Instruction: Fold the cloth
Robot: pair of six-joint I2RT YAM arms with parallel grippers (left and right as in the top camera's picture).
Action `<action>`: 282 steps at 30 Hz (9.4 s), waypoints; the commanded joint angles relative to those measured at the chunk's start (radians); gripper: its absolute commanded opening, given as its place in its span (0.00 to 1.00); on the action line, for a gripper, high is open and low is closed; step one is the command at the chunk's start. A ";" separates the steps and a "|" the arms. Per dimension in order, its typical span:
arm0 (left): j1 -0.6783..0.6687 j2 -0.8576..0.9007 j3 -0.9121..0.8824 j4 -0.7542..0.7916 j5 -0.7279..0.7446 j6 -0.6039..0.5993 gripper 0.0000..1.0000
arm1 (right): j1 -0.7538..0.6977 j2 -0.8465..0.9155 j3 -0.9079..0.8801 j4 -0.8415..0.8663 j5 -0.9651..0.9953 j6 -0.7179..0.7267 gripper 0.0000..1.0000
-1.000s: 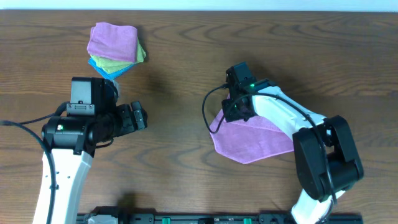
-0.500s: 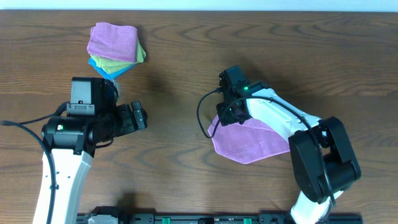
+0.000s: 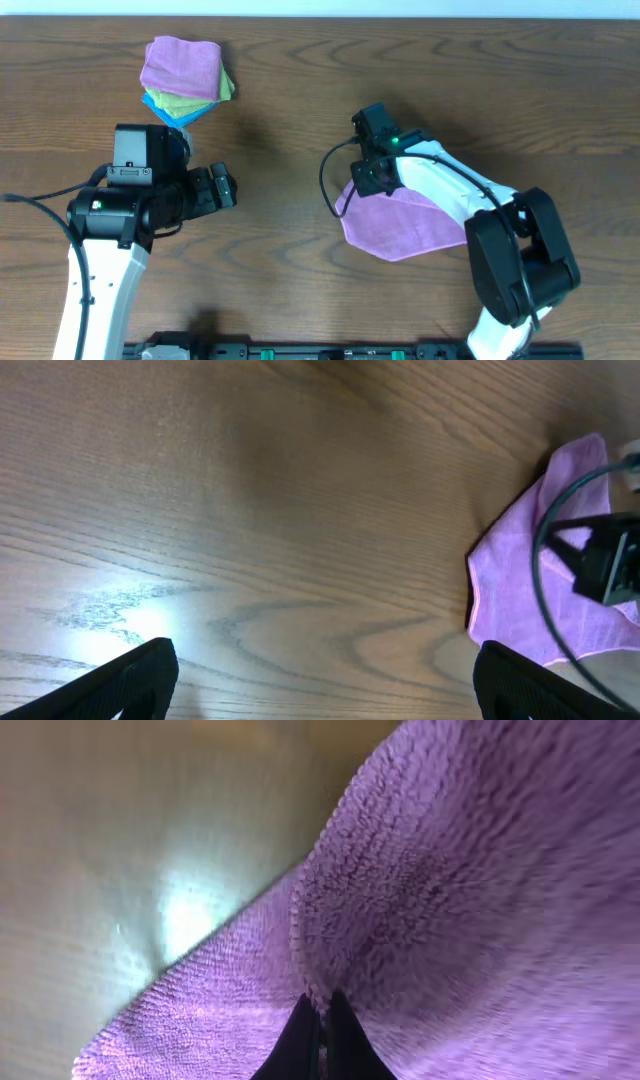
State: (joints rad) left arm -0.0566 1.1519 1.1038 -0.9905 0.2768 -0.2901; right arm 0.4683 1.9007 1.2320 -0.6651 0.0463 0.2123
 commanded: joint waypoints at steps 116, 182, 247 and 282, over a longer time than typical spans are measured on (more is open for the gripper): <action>-0.004 -0.002 0.022 0.082 0.012 0.002 0.96 | -0.195 0.103 0.107 -0.049 -0.210 -0.041 0.47; -0.031 0.000 0.027 0.083 0.082 -0.093 0.96 | -0.180 -0.159 0.246 -0.009 -0.273 0.062 0.99; -0.546 0.659 -0.220 1.029 0.332 -1.263 0.93 | -0.846 -0.247 -0.051 -0.236 -0.658 -0.164 0.99; -0.494 0.748 -0.220 1.175 0.544 -1.040 0.06 | -0.819 -0.244 -0.162 -0.004 -0.643 -0.113 0.99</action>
State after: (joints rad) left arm -0.5560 1.8874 0.8848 0.1844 0.7666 -1.3846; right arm -0.3676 1.6550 1.1160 -0.7048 -0.5880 0.0589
